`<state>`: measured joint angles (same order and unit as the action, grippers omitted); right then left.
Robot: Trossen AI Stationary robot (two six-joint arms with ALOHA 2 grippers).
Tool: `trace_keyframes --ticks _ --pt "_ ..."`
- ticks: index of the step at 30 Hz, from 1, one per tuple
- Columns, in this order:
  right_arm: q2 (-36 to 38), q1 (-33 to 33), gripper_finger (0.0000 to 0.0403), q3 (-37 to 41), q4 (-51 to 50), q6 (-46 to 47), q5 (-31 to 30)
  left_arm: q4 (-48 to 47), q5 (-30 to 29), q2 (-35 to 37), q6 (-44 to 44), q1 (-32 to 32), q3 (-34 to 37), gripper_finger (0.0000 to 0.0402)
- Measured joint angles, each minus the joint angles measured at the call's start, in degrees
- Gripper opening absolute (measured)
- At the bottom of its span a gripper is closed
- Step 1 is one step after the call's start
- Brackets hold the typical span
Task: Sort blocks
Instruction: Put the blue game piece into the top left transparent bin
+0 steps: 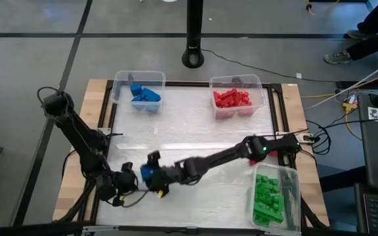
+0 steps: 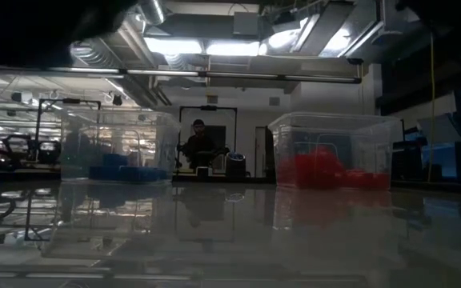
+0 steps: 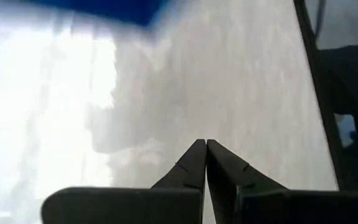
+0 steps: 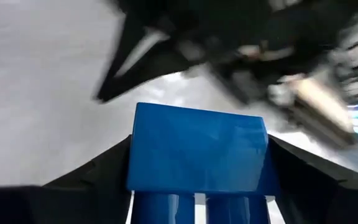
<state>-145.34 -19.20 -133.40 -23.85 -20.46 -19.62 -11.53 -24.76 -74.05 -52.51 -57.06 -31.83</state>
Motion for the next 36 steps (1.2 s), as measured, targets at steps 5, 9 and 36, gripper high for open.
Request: trace_keyframes --ticks 5,9,36 --pt "5.4 3.2 0.0303 0.1 -5.3 -5.7 -4.2 -5.4 -4.3 4.1 0.7 0.2 0.0 0.0003" --pt "9.3 7.2 0.0308 0.0 -5.5 -10.4 -5.6 -8.9 -6.6 6.3 2.1 0.8 0.0 0.0003" --pt "10.1 34.0 0.032 0.0 0.2 -16.1 5.8 -16.3 -8.0 11.9 10.8 17.7 0.0 0.0003"
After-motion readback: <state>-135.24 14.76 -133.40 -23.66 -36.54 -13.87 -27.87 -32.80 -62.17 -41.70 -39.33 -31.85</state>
